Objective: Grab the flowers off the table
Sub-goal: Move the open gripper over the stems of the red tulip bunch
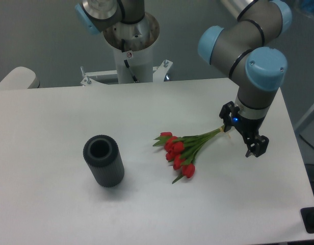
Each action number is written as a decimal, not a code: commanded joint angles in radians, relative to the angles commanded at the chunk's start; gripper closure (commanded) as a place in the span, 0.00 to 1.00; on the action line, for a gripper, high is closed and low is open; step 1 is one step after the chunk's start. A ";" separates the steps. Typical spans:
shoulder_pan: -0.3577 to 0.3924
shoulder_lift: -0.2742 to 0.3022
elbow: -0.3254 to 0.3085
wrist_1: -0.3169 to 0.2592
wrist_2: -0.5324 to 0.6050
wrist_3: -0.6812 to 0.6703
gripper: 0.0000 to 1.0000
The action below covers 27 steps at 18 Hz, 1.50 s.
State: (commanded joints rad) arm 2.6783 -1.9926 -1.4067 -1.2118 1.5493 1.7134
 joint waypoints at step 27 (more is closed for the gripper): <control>0.051 0.037 -0.272 0.236 0.000 -0.132 0.00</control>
State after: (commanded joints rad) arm 2.7289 -1.9558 -1.6782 -0.9756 1.5493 1.5815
